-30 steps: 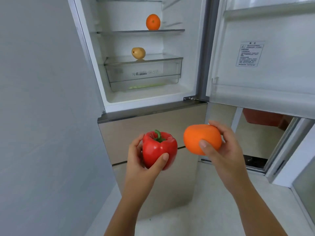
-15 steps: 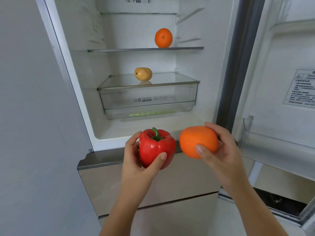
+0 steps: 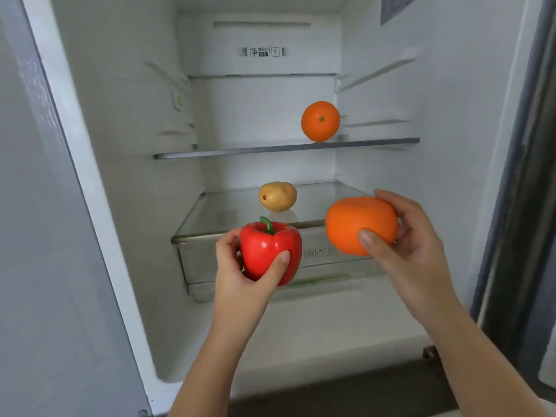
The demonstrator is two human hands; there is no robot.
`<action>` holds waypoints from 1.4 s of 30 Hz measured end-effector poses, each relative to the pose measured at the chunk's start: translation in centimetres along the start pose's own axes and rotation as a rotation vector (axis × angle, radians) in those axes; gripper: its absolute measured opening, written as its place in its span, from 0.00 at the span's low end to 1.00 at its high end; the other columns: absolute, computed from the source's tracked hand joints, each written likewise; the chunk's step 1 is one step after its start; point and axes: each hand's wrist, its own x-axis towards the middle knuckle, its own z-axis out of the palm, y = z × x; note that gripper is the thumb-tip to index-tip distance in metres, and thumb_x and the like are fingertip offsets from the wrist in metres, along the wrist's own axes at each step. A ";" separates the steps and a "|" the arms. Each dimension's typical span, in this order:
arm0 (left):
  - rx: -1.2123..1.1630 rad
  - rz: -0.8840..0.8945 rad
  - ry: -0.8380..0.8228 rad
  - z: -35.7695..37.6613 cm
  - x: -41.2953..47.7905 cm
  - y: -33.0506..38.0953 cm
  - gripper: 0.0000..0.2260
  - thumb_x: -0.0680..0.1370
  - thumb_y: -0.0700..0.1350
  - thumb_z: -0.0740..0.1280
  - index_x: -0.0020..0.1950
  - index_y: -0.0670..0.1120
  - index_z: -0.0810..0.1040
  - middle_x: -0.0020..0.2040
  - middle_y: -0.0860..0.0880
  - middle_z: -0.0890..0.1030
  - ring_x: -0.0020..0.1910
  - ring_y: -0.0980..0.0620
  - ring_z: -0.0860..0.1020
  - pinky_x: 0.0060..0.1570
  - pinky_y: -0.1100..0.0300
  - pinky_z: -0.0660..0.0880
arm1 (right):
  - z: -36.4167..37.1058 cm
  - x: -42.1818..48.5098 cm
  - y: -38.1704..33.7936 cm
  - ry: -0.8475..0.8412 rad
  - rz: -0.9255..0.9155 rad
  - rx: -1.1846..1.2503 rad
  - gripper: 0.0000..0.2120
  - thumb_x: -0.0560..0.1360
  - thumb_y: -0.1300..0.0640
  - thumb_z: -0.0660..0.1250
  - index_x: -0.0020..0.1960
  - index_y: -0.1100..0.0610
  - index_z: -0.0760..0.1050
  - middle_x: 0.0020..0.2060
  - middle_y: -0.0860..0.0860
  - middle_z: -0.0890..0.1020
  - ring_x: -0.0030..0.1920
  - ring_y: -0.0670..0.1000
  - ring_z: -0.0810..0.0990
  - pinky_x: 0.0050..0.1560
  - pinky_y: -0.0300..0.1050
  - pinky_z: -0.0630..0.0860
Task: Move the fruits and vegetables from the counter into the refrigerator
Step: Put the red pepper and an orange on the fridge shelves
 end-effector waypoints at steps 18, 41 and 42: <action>0.299 0.134 0.037 -0.1 11.7 -1.7 0.29 0.57 0.65 0.69 0.56 0.67 0.64 0.55 0.62 0.72 0.52 0.61 0.74 0.49 0.62 0.73 | -0.6 16.0 3.1 0.116 -0.286 -0.068 0.27 0.64 0.43 0.68 0.60 0.48 0.67 0.56 0.40 0.70 0.53 0.34 0.73 0.43 0.27 0.72; 0.142 -0.120 -0.325 -2.9 17.0 -4.3 0.52 0.45 0.62 0.79 0.67 0.55 0.65 0.60 0.54 0.72 0.54 0.54 0.76 0.39 0.68 0.77 | -3.8 26.5 5.1 -0.382 0.173 -0.543 0.26 0.70 0.52 0.71 0.65 0.49 0.66 0.65 0.55 0.69 0.60 0.57 0.71 0.62 0.57 0.69; 0.154 -0.119 -0.322 -2.9 17.0 -4.4 0.52 0.45 0.62 0.79 0.67 0.54 0.65 0.61 0.54 0.72 0.54 0.54 0.76 0.40 0.68 0.77 | -3.8 26.5 5.1 -0.386 0.169 -0.550 0.26 0.70 0.53 0.71 0.66 0.49 0.66 0.65 0.55 0.69 0.61 0.56 0.70 0.62 0.56 0.68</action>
